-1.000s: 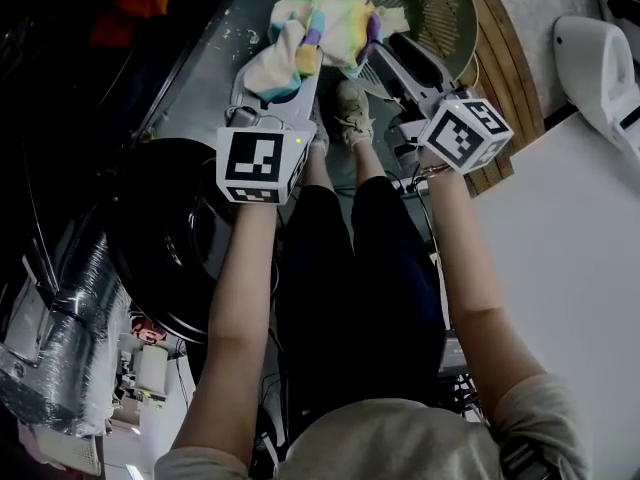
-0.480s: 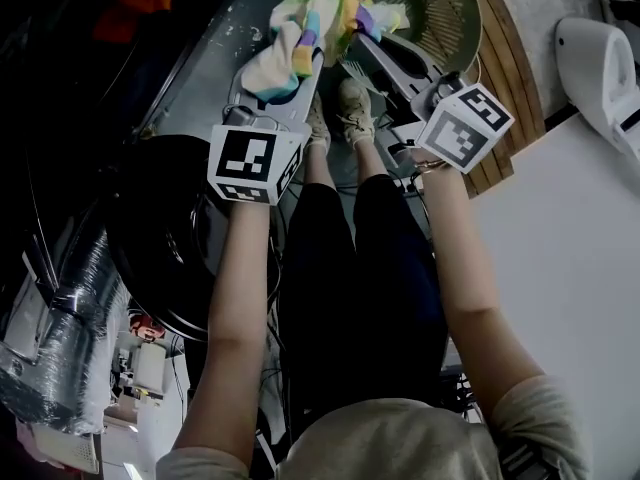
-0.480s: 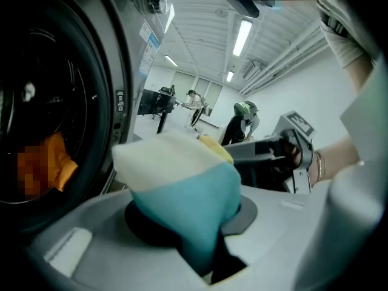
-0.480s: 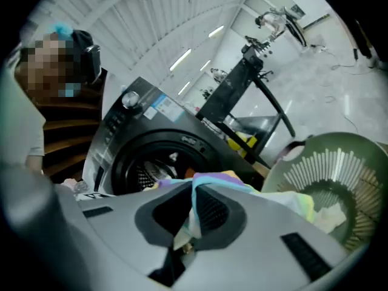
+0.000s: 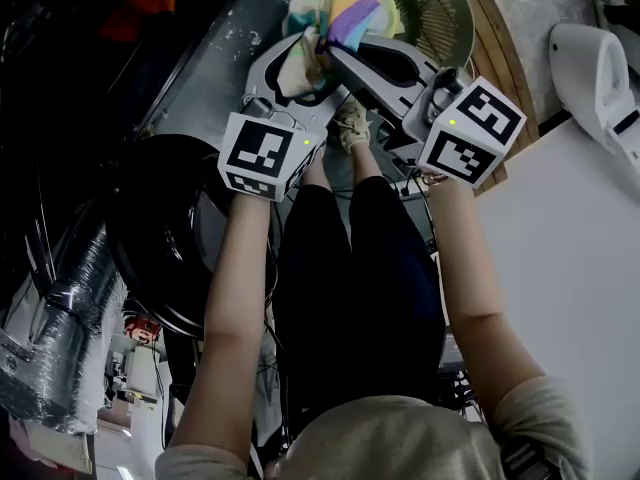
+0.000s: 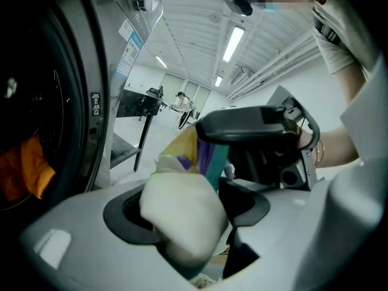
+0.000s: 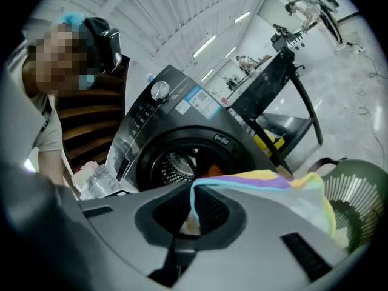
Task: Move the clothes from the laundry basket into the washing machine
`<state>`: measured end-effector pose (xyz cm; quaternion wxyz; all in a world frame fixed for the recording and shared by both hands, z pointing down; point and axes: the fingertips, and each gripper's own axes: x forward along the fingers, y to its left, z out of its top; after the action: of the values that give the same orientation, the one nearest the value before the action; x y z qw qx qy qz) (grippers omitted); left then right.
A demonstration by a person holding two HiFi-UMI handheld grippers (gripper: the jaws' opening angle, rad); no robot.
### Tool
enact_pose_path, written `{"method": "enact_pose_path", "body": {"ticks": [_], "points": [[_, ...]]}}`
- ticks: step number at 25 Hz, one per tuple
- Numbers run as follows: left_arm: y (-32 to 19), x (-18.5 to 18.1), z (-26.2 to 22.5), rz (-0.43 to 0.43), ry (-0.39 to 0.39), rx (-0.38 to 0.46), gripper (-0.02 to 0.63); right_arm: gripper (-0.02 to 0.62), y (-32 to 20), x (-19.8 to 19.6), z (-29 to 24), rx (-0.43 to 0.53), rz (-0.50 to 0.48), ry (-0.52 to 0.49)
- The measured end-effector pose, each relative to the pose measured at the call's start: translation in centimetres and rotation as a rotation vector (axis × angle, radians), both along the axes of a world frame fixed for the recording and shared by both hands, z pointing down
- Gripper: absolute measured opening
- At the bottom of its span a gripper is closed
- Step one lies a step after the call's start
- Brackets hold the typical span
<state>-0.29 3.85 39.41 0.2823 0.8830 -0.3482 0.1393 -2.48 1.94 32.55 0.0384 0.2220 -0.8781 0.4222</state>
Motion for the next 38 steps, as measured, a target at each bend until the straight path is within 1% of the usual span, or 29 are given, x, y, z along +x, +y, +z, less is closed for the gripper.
{"method": "enact_pose_path", "body": {"ticks": [3, 5, 7, 9, 11, 15, 22, 24, 27, 29, 30, 33, 35, 38], "points": [[-0.9, -0.4, 0.3, -0.026, -0.018, 0.018, 0.293, 0.014, 1.0, -1.3, -0.1, 0.004, -0.042, 0.007], [-1.3, -0.5, 0.5, -0.027, -0.024, 0.031, 0.27, 0.014, 1.5, -1.6, 0.2, -0.012, -0.046, 0.0], [-1.4, -0.4, 0.7, -0.01, -0.039, 0.039, 0.161, 0.014, 1.6, -1.5, 0.6, -0.025, -0.034, -0.007], [-1.1, -0.2, 1.1, 0.008, -0.072, 0.045, 0.123, 0.014, 1.5, -1.3, 1.0, -0.028, -0.013, 0.003], [-1.0, -0.8, 1.5, -0.016, -0.098, 0.034, 0.103, 0.015, 1.3, -1.0, 1.4, -0.03, 0.002, 0.014], [-1.5, -4.1, 2.0, -0.144, -0.125, 0.018, 0.095, 0.017, 1.9, -0.7, 2.2, -0.037, -0.006, 0.027], [-3.2, -10.2, 2.4, -0.296, -0.231, 0.064, 0.094, 0.017, 2.2, -0.1, 4.3, -0.09, 0.037, 0.039], [-4.0, -12.8, 2.5, -0.379, -0.277, 0.081, 0.092, 0.017, 2.3, -0.5, 5.1, -0.101, 0.032, 0.041], [-5.1, -17.7, 2.6, -0.562, -0.355, 0.104, 0.092, 0.017, 2.3, -0.9, 6.1, -0.121, 0.041, 0.032], [-6.0, -20.5, 2.7, -0.662, -0.379, 0.112, 0.092, 0.017, 2.2, -1.0, 6.8, -0.128, 0.049, 0.031], [-6.5, -21.6, 3.0, -0.693, -0.388, 0.114, 0.092, 0.017, 2.1, -1.2, 7.1, -0.131, 0.051, 0.031], [-7.8, -24.5, 4.5, -0.745, -0.417, 0.098, 0.092, 0.017, 1.9, -1.7, 8.4, -0.148, 0.045, 0.036], [-8.7, -26.3, 5.7, -0.769, -0.455, 0.086, 0.092, 0.017, 2.0, -2.3, 9.2, -0.162, 0.033, 0.037], [-9.9, -28.1, 7.8, -0.798, -0.494, 0.071, 0.092, 0.017, 2.0, -2.9, 10.1, -0.174, 0.022, 0.041]]}}
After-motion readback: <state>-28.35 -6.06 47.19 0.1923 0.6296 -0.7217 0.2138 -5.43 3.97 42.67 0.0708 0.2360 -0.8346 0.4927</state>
